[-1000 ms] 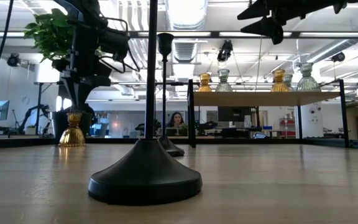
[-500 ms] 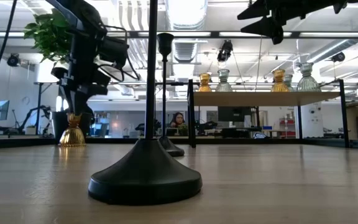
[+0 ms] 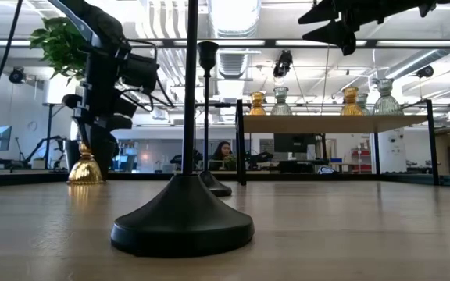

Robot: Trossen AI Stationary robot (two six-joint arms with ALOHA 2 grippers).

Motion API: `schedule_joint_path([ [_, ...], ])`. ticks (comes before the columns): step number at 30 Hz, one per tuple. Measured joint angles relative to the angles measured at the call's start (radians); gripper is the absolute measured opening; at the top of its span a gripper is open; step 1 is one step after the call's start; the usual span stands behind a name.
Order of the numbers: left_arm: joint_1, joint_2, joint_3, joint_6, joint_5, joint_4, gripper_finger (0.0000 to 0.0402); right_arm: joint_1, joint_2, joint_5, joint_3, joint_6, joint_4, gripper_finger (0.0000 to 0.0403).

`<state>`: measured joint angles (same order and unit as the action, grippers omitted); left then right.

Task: Pick & Place candle stick holders
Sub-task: Put the orange glass candle holder on the shelf

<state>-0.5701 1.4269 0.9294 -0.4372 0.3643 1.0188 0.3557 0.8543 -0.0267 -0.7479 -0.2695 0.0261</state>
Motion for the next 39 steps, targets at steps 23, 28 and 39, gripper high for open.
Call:
schedule_joint_path([
  [23, 0.033, -0.008, 0.169, 0.083, -0.135, 0.081, 0.0037, 0.000, 0.000, 0.000, 0.000, -0.012, -0.002, 0.0219],
  [28, 0.059, -0.035, 0.306, 0.153, -0.182, 0.118, 0.0037, 0.000, 0.000, 0.001, 0.000, -0.026, -0.002, 0.0219],
  [39, 0.114, -0.041, 0.689, 0.578, -0.382, 0.124, 0.0037, 0.000, 0.000, 0.101, 0.000, -0.053, -0.002, 0.0219],
])
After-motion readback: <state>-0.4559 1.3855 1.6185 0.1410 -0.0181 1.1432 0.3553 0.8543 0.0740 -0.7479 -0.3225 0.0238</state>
